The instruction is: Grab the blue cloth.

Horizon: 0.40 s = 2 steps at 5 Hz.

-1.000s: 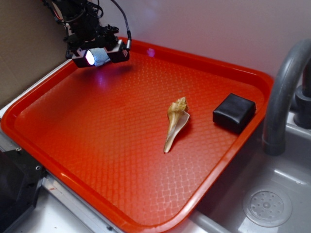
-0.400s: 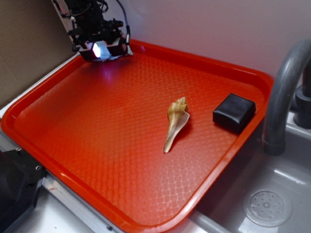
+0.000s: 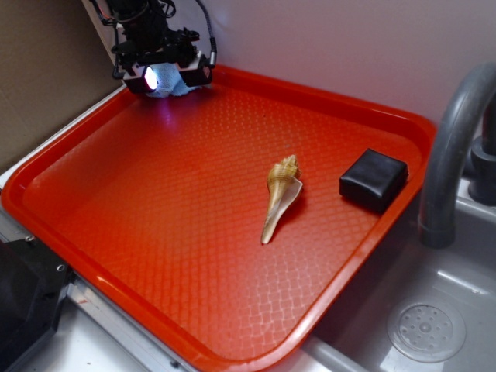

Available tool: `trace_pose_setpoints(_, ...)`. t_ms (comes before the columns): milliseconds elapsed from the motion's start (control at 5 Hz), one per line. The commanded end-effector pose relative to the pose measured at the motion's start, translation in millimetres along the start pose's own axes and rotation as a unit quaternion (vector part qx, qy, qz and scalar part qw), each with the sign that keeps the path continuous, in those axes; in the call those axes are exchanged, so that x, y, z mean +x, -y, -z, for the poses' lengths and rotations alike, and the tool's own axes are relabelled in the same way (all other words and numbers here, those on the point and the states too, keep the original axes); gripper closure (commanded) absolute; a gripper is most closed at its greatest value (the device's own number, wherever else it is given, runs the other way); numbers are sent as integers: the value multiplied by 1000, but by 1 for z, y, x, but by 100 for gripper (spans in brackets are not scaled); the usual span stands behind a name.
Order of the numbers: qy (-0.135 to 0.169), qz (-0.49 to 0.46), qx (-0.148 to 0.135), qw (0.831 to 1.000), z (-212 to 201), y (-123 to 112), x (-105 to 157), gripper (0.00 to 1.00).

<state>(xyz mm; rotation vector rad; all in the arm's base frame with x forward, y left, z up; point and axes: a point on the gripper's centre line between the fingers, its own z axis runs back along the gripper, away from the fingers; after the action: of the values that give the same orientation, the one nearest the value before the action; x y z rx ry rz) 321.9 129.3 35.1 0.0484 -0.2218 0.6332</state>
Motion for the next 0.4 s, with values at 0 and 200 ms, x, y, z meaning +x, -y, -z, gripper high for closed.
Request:
trace_pose_setpoints(0, 37, -8, 12, 999, -13, -25, 13, 100)
trace_pose_setpoints(200, 36, -6, 13, 999, -11, -26, 12, 100)
